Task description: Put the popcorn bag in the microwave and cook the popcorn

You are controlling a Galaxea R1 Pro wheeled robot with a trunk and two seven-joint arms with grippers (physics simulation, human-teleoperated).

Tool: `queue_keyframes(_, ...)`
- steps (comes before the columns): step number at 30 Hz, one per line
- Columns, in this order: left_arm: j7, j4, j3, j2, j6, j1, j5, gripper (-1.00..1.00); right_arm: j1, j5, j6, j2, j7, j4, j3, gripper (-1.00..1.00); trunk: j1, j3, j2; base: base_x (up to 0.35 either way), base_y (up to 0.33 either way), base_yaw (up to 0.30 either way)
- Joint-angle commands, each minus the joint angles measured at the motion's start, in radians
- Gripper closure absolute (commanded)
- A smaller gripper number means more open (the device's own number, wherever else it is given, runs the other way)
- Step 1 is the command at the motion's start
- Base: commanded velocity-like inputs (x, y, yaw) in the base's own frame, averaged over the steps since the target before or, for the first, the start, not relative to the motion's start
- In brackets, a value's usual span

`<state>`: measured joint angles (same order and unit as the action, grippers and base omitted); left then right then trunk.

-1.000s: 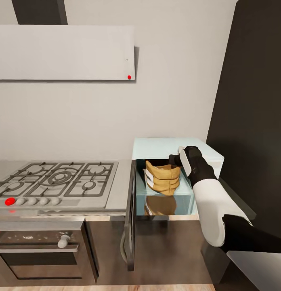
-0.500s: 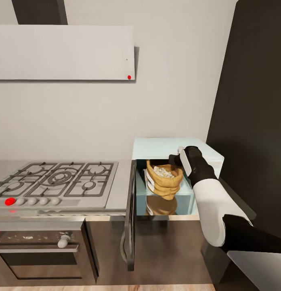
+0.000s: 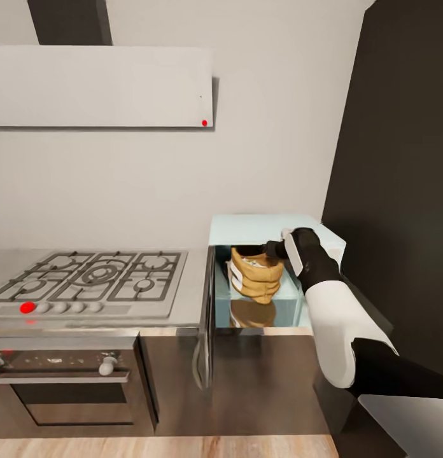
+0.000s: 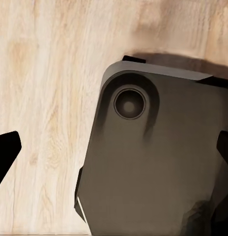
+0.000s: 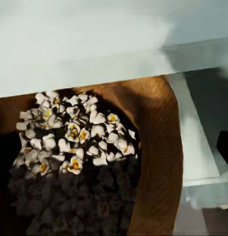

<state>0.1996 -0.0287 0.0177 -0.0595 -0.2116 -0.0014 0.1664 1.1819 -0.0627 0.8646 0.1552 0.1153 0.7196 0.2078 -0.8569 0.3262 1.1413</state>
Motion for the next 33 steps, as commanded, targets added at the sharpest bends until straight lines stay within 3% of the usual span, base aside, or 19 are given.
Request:
queue_keyframes(1, 0.001, 0.000, 0.001, 0.000, -0.003, 0.000, 0.005, -1.00, 0.001, -0.005, 0.018, 0.003, -0.002, 0.042, 0.005, -1.00, 0.001, 0.001, 0.001, -0.343, 0.000, 0.000)
queue_keyframes(3, 0.001, 0.000, 0.001, 0.000, -0.003, 0.000, 0.005, -1.00, 0.001, -0.005, 0.073, 0.005, -0.001, 0.081, 0.006, -1.00, 0.001, 0.001, 0.001, -0.345, 0.000, 0.000)
queue_keyframes(6, 0.001, 0.000, 0.001, 0.000, -0.003, 0.000, 0.005, -1.00, 0.001, -0.006, 0.096, 0.005, -0.002, 0.107, 0.008, -1.00, 0.001, 0.001, 0.001, -0.346, 0.000, 0.000)
queue_keyframes(9, 0.001, 0.000, 0.001, 0.000, -0.003, 0.000, 0.005, -1.00, 0.001, -0.001, 0.128, 0.011, -0.002, 0.217, 0.008, -1.00, 0.001, 0.001, 0.001, -0.346, 0.000, 0.000)
queue_keyframes(15, 0.001, 0.000, 0.001, 0.000, -0.003, 0.000, 0.005, -1.00, -0.009, -0.002, 0.159, 0.007, -0.002, 0.229, 0.008, -1.00, 0.001, 0.001, 0.001, -0.346, 0.000, 0.000)
queue_keyframes(20, 0.002, 0.000, 0.001, 0.000, -0.003, 0.000, 0.005, -1.00, -0.075, -0.006, 0.151, 0.001, -0.002, 0.228, 0.009, -1.00, 0.001, 0.001, 0.001, -0.346, 0.000, 0.000)
queue_keyframes(28, 0.001, 0.000, 0.001, 0.000, -0.003, 0.000, 0.005, -1.00, -0.116, -0.001, 0.139, 0.006, -0.002, 0.225, 0.008, -1.00, 0.001, 0.001, 0.001, -0.238, 0.000, 0.000)
queue_keyframes(31, 0.001, 0.000, 0.001, 0.000, -0.003, 0.000, 0.005, -1.00, -0.159, -0.001, 0.092, 0.012, -0.009, 0.210, -0.002, -1.00, 0.001, 0.001, 0.001, -0.016, 0.000, 0.000)
queue_keyframes(33, 0.001, 0.000, 0.001, 0.000, -0.003, 0.000, 0.004, -1.00, -0.177, 0.000, 0.056, 0.013, -0.050, 0.181, -0.025, -1.00, 0.001, 0.001, 0.001, -0.003, 0.000, 0.000)
